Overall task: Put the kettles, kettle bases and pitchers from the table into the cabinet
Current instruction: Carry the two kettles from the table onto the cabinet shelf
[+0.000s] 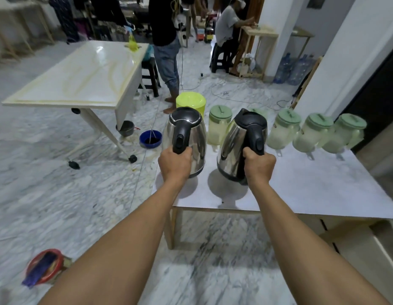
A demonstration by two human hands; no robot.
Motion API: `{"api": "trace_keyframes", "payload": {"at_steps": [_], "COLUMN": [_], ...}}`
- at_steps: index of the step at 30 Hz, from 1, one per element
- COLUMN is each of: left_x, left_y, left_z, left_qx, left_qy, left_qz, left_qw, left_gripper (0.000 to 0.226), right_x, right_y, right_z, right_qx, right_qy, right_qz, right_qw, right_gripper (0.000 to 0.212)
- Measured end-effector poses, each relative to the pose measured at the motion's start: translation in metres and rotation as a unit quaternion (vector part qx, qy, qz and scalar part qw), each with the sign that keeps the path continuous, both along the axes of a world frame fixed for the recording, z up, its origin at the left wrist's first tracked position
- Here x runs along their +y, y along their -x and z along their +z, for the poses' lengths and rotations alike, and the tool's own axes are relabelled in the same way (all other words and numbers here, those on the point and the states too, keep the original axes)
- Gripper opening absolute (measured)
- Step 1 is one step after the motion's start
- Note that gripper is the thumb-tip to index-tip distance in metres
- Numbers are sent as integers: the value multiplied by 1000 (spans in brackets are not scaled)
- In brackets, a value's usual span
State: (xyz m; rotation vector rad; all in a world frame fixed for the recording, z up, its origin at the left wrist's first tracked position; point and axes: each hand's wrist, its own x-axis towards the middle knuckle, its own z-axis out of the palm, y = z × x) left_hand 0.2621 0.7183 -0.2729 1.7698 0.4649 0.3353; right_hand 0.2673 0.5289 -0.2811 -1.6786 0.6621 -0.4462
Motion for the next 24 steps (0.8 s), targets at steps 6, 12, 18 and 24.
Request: {"api": "trace_keyframes", "payload": {"at_steps": [6,12,18,24], "left_x": [-5,-24,-59,-107], "left_y": [11,25,55,91], "left_z": [67,125,169,188], "left_qx": [-44,-95,-121,-144], "left_qy": [-14,-14,-10,11], "left_qz": [-53,-137,-225,-319], "left_qw": [998,986,967,937], "left_gripper": [18,16,21,17], "right_x": [-5,-26,-50,-73], "right_y": [36,87,150,229], "right_z": [64,123,166,196], "right_qx": [-15,-51,-82,-93], "right_qy": [35,44,62,90], "right_qz": [-38,-111,-193,-294], "right_qw": [999,992,976,947], "right_gripper": [25,22,19,21]}}
